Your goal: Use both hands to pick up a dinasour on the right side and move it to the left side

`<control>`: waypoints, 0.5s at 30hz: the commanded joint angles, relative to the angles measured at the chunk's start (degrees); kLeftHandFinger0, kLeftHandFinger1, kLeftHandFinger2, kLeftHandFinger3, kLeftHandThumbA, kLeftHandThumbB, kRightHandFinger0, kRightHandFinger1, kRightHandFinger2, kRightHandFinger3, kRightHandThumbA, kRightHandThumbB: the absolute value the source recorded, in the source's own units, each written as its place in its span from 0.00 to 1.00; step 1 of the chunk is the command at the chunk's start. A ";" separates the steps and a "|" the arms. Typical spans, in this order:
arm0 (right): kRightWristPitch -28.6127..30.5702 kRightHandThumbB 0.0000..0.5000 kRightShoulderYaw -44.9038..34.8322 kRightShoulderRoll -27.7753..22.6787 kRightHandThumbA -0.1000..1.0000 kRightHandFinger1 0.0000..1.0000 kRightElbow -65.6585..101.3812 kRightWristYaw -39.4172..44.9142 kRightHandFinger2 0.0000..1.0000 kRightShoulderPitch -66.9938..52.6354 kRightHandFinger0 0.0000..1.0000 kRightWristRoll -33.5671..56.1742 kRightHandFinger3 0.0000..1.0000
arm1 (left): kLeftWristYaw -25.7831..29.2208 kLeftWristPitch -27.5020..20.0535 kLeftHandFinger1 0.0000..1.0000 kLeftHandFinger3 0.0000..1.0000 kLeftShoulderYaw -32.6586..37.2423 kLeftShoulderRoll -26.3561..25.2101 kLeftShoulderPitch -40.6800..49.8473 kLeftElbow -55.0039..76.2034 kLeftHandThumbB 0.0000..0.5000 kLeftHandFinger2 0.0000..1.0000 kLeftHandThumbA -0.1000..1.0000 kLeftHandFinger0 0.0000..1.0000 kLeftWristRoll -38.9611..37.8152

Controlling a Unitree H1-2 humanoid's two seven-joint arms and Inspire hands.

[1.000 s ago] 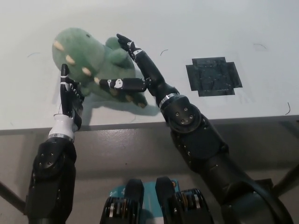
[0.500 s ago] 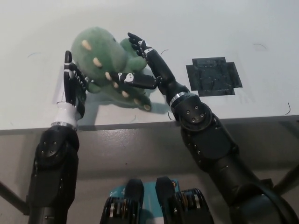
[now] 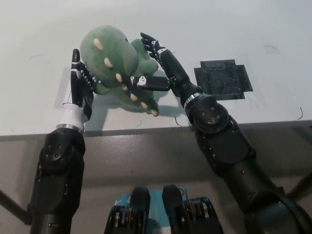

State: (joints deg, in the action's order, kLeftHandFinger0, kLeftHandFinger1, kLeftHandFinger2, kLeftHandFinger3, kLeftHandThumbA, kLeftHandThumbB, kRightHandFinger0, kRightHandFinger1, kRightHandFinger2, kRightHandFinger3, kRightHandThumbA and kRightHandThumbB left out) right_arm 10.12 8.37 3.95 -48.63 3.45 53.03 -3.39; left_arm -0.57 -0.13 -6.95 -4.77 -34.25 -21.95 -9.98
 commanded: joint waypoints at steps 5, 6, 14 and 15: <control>1.38 0.43 -1.32 -1.58 1.00 1.00 6.10 1.17 1.00 0.15 1.00 0.40 1.00 | -2.86 -1.86 1.00 1.00 -0.93 -3.13 -0.47 2.95 0.86 1.00 1.00 1.00 -1.28; 1.08 0.45 -1.30 -1.73 1.00 1.00 6.86 1.10 1.00 -0.14 1.00 0.24 1.00 | -2.97 -1.87 1.00 1.00 -1.04 -3.41 -0.23 3.06 0.86 1.00 1.00 1.00 -1.34; -1.86 0.28 -2.15 -5.09 1.00 1.00 21.12 5.20 1.00 -9.38 1.00 3.52 1.00 | -4.26 -2.19 1.00 1.00 -1.04 -7.72 5.45 5.65 0.71 1.00 1.00 1.00 -0.33; -3.15 0.29 -2.81 -5.52 1.00 1.00 23.26 5.71 1.00 -10.64 1.00 4.68 1.00 | -4.37 -2.85 1.00 1.00 -1.32 -7.92 5.89 5.24 0.69 1.00 1.00 1.00 -0.65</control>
State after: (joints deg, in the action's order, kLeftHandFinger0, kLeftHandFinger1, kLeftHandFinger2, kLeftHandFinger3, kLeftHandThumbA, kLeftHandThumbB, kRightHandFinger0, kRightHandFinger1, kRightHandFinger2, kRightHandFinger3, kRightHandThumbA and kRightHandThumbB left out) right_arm 9.73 7.47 0.69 -33.20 5.70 44.39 -2.57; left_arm -3.00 -0.23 -7.20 -9.99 -28.66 -18.17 -10.18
